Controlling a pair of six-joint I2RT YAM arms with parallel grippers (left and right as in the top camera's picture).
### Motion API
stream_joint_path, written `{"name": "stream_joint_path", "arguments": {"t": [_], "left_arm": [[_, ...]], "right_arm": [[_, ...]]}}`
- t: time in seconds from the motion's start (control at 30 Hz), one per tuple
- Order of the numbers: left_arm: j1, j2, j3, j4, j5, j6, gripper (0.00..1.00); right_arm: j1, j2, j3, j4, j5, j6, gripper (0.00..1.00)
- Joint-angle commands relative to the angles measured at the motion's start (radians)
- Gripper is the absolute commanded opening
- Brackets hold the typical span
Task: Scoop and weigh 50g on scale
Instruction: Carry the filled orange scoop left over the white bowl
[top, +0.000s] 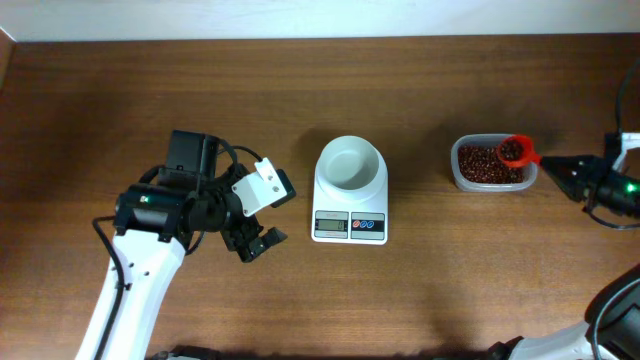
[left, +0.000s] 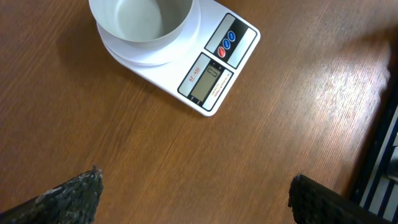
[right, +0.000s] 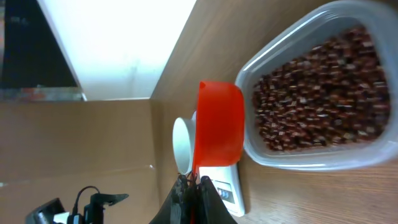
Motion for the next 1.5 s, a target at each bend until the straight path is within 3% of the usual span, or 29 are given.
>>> {"name": "stream_joint_path", "arguments": {"t": [0.0,0.53,0.87,1.17,1.47], "left_arm": [[-0.003,-0.002,-0.008,0.000,0.003,-0.013,0.99],[-0.003,-0.002,-0.008,0.000,0.003,-0.013,0.99],[-0.003,-0.002,-0.008,0.000,0.003,-0.013,0.99],[-0.003,-0.002,-0.008,0.000,0.003,-0.013,0.99],[-0.003,-0.003,-0.008,0.000,0.003,-0.013,0.99]], "right_arm": [[0.070,0.005,0.005,-0.002,-0.080,-0.019,0.04],[0.527,0.005,0.006,0.047,-0.104,-0.013,0.04],[0.660,0.005,0.006,0.244,-0.095,0.118,0.04],[0.735,0.005,0.005,0.449,0.082,0.176,0.04],[0.783,0.005,0.006,0.481,0.135,-0.150,0.04]]}}
